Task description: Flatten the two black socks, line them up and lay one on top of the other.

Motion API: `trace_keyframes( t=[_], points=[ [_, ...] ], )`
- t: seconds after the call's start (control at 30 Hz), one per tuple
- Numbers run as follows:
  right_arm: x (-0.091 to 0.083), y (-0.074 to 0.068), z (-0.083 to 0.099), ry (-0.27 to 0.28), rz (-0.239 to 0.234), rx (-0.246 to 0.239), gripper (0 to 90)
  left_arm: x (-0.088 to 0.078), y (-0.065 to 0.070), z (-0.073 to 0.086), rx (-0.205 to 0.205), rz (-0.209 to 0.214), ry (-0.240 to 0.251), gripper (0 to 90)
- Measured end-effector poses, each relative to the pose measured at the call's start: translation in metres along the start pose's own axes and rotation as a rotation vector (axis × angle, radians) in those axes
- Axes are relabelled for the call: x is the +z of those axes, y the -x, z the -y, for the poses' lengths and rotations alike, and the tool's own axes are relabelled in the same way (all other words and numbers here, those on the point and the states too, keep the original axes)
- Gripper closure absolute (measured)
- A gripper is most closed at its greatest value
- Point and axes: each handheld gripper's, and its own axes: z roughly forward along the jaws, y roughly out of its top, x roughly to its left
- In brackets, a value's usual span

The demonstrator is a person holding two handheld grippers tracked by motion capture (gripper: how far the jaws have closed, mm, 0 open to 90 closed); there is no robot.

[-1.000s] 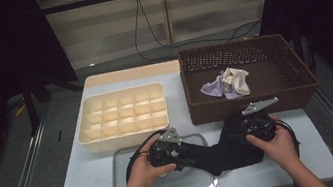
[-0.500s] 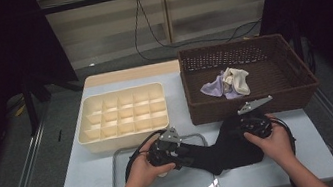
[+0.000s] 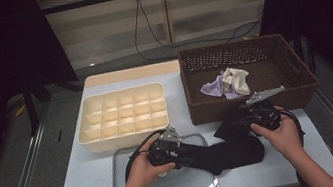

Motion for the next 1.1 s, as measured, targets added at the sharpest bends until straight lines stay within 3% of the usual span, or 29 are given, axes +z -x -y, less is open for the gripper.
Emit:
trace_keyframes(
  t=[0.27, 0.4, 0.43, 0.5, 0.73, 0.87, 0.97, 1.07, 1.1],
  points=[
    [0.001, -0.015, -0.010, 0.035, -0.027, -0.027, 82.7, 0.000, 0.000, 0.000, -0.009, 0.002, 0.005, 52.9],
    [0.006, -0.022, -0.015, 0.053, -0.045, -0.033, 82.2, -0.004, -0.001, -0.003, -0.030, -0.006, 0.008, 45.4],
    [0.007, -0.024, -0.016, 0.060, -0.050, -0.037, 82.2, -0.006, -0.001, -0.004, -0.034, -0.013, 0.021, 43.2],
    [0.013, -0.030, -0.018, 0.070, -0.070, -0.044, 81.8, -0.007, -0.001, -0.006, -0.055, -0.015, 0.097, 40.4],
    [0.028, -0.045, -0.017, 0.048, -0.107, -0.074, 80.8, -0.009, -0.002, -0.011, -0.069, -0.015, 0.156, 40.1],
    [0.038, -0.056, -0.015, 0.034, -0.131, -0.096, 80.1, -0.005, 0.000, -0.016, -0.043, -0.004, 0.167, 40.1],
    [0.043, -0.060, -0.011, 0.026, -0.148, -0.097, 79.5, 0.000, 0.002, -0.018, -0.031, -0.012, 0.152, 44.9],
    [0.046, -0.062, -0.006, 0.010, -0.153, -0.099, 77.6, 0.003, 0.003, -0.020, -0.026, 0.014, 0.109, 66.7],
    [0.046, -0.062, -0.005, 0.004, -0.154, -0.099, 76.8, 0.006, 0.005, -0.019, -0.019, 0.018, 0.116, 66.7]
  ],
)
